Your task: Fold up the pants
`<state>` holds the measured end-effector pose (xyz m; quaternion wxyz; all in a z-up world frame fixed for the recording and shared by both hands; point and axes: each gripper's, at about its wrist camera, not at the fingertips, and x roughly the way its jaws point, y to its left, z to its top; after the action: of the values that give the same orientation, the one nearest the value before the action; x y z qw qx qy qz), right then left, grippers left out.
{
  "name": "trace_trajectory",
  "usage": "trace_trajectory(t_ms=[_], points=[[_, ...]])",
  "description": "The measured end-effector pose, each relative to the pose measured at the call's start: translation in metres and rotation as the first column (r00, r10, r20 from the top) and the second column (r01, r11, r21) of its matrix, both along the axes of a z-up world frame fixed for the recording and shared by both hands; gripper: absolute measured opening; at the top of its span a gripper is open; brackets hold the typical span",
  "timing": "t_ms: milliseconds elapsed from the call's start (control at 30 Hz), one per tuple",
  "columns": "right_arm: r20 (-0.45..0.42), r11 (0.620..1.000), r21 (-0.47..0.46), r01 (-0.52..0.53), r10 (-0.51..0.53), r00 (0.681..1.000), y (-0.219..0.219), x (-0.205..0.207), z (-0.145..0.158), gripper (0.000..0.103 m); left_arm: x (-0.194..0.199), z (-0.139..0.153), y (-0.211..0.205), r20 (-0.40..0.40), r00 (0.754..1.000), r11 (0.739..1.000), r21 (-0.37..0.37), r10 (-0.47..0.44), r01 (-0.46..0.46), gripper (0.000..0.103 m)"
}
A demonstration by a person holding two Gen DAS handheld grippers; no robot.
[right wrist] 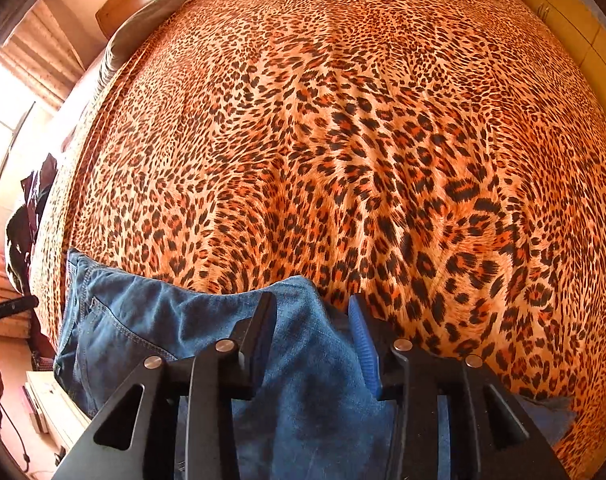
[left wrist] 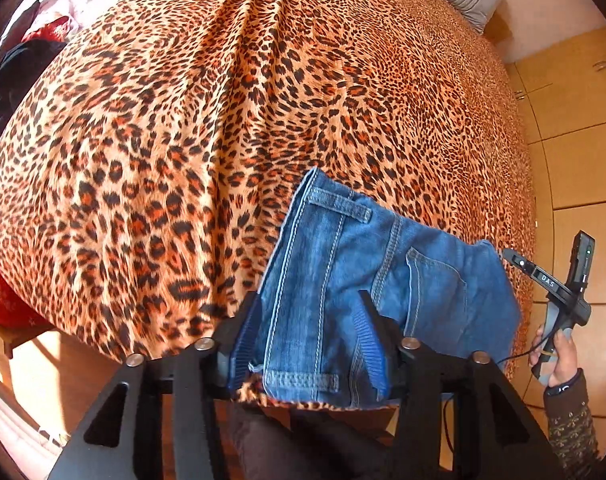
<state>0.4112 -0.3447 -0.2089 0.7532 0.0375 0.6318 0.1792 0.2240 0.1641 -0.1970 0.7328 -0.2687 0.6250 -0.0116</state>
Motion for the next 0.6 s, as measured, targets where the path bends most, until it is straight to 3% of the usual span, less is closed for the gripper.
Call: trace_trajectory(t_ms=[33, 100, 233, 267, 367, 400, 500, 600], points=[[-0.012, 1.000, 0.025, 0.018, -0.018, 1.000, -0.001, -0.004, 0.002, 0.041, -0.014, -0.003, -0.004, -0.004, 1.000, 0.999, -0.042, 0.024, -0.024, 0.064], [-0.049, 0.996, 0.074, 0.044, -0.041, 0.998, 0.000, -0.015, 0.003, 0.041, -0.041, -0.015, -0.002, -0.035, 0.996, 0.986, -0.141, 0.082, -0.086, 0.064], [-0.095, 0.994, 0.094, 0.046, -0.037, 0.995, 0.008, -0.043, 0.004, 0.041, -0.063, -0.055, -0.008, -0.122, 0.970, 0.932, -0.273, 0.210, -0.237, 0.060], [-0.102, 0.994, 0.096, 0.048, -0.038, 0.994, 0.009, -0.050, 0.005, 0.041, -0.066, -0.064, -0.010, -0.146, 0.961, 0.908, -0.318, 0.236, -0.272, 0.059], [-0.115, 0.993, 0.104, 0.061, -0.049, 0.992, 0.008, -0.071, 0.010, 0.041, -0.069, -0.084, -0.010, -0.194, 0.924, 0.801, -0.461, 0.328, -0.381, 0.059], [-0.122, 0.992, 0.107, 0.069, -0.056, 0.991, 0.006, -0.078, 0.011, 0.041, -0.068, -0.087, -0.008, -0.200, 0.915, 0.780, -0.478, 0.352, -0.404, 0.059], [-0.149, 0.988, 0.114, 0.107, -0.090, 0.985, -0.010, -0.100, 0.013, 0.041, -0.062, -0.097, 0.005, -0.216, 0.889, 0.757, -0.467, 0.404, -0.458, 0.059], [-0.170, 0.977, 0.119, 0.175, -0.154, 0.973, -0.043, -0.124, 0.019, 0.041, -0.061, -0.113, 0.006, -0.264, 0.858, 0.718, -0.469, 0.442, -0.514, 0.058]])
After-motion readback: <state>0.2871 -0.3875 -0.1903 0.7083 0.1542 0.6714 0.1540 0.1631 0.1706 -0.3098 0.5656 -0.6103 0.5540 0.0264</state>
